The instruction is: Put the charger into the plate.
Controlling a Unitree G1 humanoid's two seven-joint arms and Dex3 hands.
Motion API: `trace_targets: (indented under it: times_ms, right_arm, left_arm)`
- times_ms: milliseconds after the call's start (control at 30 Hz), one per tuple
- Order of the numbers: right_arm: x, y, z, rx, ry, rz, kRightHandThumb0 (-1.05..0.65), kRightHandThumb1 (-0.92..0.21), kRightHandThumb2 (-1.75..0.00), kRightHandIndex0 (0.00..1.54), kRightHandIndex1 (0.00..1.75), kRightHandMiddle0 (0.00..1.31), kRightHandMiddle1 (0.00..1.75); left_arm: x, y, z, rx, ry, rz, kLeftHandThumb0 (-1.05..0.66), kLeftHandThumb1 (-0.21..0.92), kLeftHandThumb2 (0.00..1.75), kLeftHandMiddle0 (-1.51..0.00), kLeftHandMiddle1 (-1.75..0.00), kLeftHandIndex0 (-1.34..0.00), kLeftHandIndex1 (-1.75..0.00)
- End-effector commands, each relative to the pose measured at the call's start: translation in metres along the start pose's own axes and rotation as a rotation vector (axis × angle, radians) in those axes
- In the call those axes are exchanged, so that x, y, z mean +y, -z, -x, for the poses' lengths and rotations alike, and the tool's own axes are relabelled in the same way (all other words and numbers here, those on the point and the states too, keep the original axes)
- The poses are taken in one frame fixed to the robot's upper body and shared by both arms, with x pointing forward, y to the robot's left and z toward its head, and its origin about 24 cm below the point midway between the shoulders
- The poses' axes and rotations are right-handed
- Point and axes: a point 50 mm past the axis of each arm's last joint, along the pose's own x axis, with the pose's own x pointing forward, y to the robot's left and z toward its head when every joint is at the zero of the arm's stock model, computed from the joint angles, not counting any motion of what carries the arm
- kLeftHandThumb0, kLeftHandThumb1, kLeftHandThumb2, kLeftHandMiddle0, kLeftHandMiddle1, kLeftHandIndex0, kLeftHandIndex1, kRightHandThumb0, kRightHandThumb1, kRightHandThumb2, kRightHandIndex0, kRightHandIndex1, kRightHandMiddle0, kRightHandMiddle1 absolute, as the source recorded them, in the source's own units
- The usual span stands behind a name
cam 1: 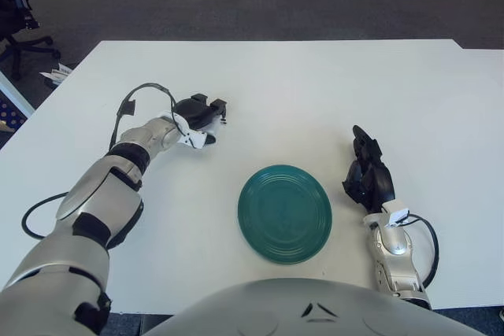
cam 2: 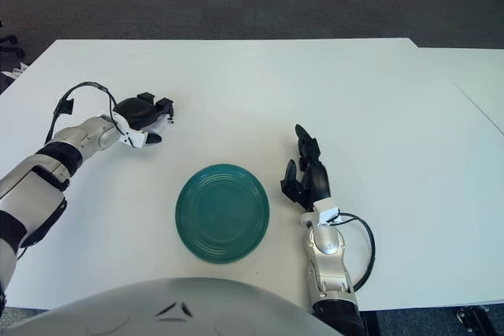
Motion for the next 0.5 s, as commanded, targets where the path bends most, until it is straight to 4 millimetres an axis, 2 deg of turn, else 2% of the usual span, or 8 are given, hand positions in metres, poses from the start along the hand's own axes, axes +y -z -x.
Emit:
trace_targets:
  times_ms: [0,467]
  right_arm:
    - [-0.0035,0.0384,0.0290,0.228,0.031,-0.017,-0.85,-0.92,-0.99,0.10,0.01,0.00,0.43]
    - [-0.0030,0.0382,0.0273,0.220,0.036,-0.022,-0.85,-0.92,-0.99,0.12,0.01,0.00,0.47]
  left_arm:
    - [-0.0149,-0.0009,0.0045,0.007,0.035,0.036,0.00,0.25,1.36,-0.69,-1.60,-0.48,-1.75]
    - [-0.0160,-0.0016,0.0064,0.011,-0.009,0.114,0.00,0.21,1.43,-0.70,-1.67,-0.49,-1.75]
